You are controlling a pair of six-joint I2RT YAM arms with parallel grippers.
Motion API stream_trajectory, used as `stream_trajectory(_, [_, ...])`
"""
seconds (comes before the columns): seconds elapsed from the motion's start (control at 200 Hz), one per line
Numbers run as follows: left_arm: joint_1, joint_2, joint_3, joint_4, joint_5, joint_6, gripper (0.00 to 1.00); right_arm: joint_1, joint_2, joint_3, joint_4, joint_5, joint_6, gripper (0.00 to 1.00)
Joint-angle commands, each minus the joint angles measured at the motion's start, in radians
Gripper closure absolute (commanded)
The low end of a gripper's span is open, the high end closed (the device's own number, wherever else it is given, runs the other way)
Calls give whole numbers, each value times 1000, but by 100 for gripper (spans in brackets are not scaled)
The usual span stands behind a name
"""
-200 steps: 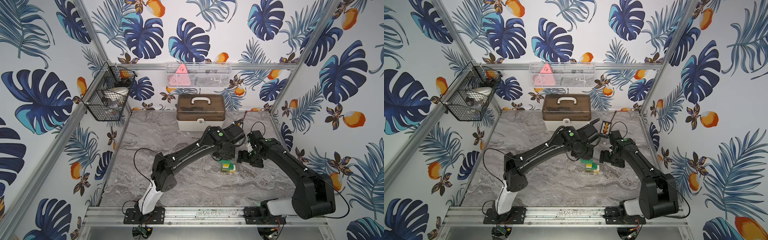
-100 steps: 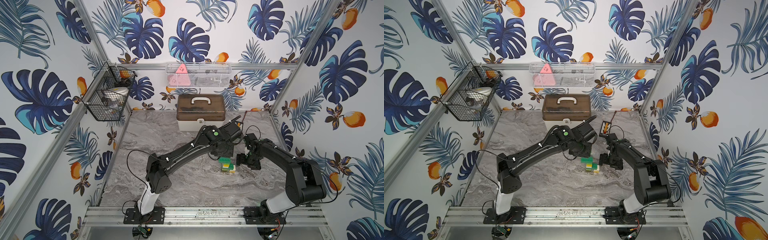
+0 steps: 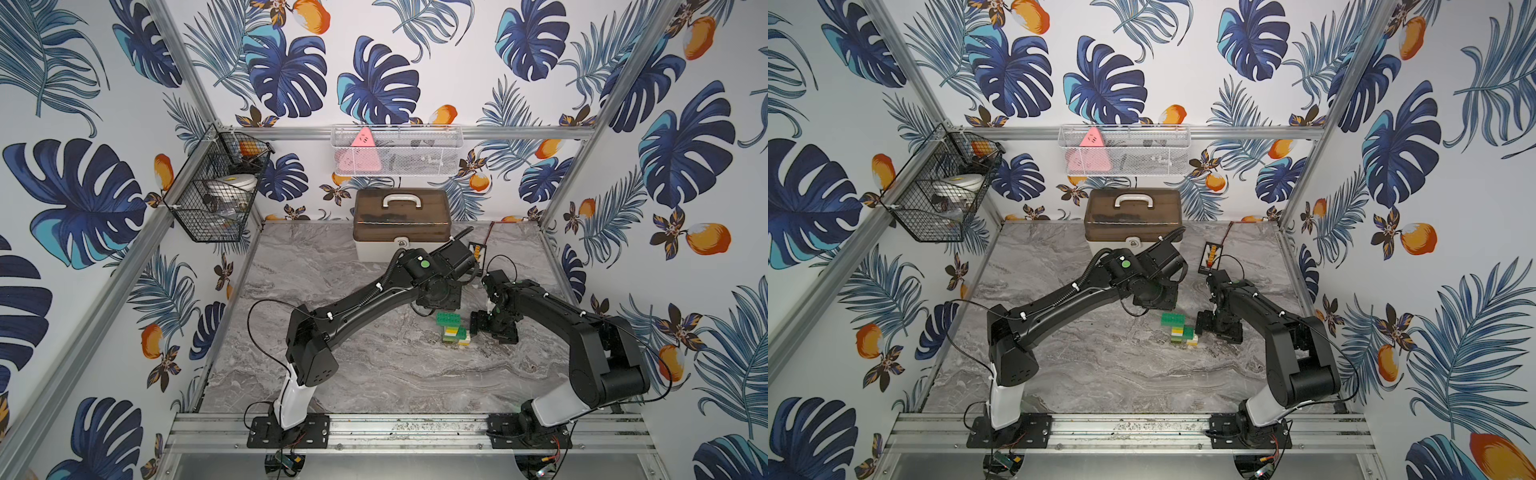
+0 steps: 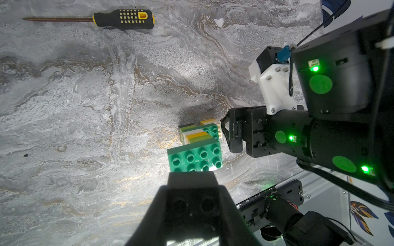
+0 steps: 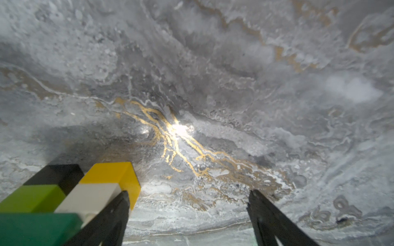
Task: Assemble a giraffe with lego
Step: Adjust the lego brick at the center of the board, then assemble the lego brick with the lego brick.
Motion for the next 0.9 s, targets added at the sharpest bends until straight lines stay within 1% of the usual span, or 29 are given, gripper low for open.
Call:
stream_trajectory(0.0, [2, 3, -6, 12, -5, 13, 98, 20, 2, 0, -12, -14, 13, 11])
stream_trajectory(0.18, [2, 7, -36, 19, -34, 31, 98, 50, 8, 0, -16, -28, 19, 11])
stream_trajectory(0.295, [0, 13, -50, 23, -36, 71, 98, 55, 11, -3, -10, -33, 22, 11])
stream_trajectory(0.42, [-9, 70, 3, -27, -28, 150, 97, 55, -5, -1, -15, -36, 22, 10])
stream_trajectory(0.505, [-21, 82, 22, -46, -44, 173, 97, 53, -36, -1, -22, -31, 30, 10])
stream_trajectory(0.655, [-45, 109, 76, -90, -68, 181, 97, 46, -89, 7, -37, -22, 41, 8])
stream_trajectory(0.761, [-57, 112, 79, -83, -63, 174, 96, 41, -130, 18, -39, -25, 49, 8])
stream_trajectory(0.896, [-72, 143, 120, -113, -71, 168, 96, 33, -157, 22, -44, -29, 55, 8])
